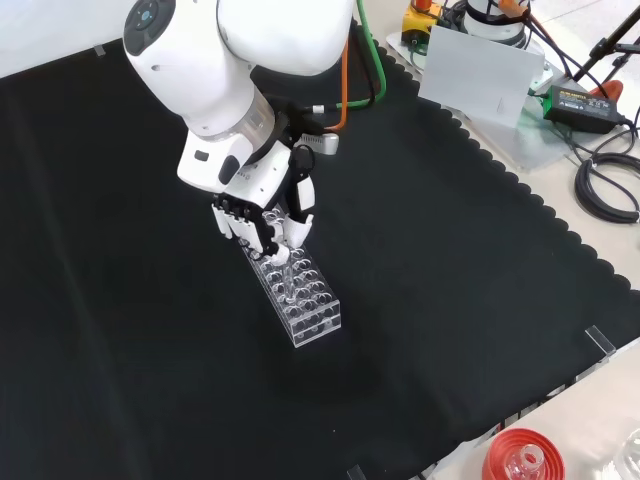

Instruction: Put the test tube back in the rack.

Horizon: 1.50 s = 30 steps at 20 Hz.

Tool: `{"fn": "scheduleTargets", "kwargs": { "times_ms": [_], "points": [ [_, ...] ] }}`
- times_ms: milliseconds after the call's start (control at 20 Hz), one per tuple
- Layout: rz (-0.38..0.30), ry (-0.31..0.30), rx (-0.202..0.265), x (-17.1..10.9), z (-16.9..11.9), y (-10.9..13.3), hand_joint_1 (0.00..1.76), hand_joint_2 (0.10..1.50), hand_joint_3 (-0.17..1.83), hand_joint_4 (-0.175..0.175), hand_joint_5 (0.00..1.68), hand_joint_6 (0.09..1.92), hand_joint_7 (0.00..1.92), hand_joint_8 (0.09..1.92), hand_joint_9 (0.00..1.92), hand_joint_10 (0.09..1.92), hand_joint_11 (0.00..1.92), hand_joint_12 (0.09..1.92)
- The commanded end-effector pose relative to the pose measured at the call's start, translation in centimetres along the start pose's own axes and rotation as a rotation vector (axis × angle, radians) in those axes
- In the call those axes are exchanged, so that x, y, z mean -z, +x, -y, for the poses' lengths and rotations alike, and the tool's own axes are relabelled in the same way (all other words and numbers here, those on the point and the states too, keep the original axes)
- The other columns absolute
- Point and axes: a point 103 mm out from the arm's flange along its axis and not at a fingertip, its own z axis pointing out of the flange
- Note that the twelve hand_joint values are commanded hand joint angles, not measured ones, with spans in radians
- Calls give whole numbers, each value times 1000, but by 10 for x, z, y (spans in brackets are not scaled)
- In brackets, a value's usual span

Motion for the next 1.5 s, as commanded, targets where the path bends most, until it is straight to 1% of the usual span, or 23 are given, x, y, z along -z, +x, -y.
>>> {"fn": "scheduleTargets", "kwargs": {
  "times_ms": [50, 600, 1000, 1500],
  "points": [
    [2, 8, 0, -5, -1, 0, 1434, 648, 623, -175, 1270, 409, 1375, 781, 1278, 612, 1060, 1129],
    [1, 30, -10, -12, -6, -3, 1434, 648, 622, -175, 1271, 407, 1375, 780, 1278, 611, 1060, 1129],
    [7, 49, -30, -23, -14, -12, 1434, 648, 622, -175, 1271, 406, 1375, 780, 1278, 612, 1060, 1129],
    [10, 54, -50, -24, -15, -19, 1434, 649, 621, -175, 1272, 405, 1375, 779, 1278, 611, 1060, 1128]
  ]
}}
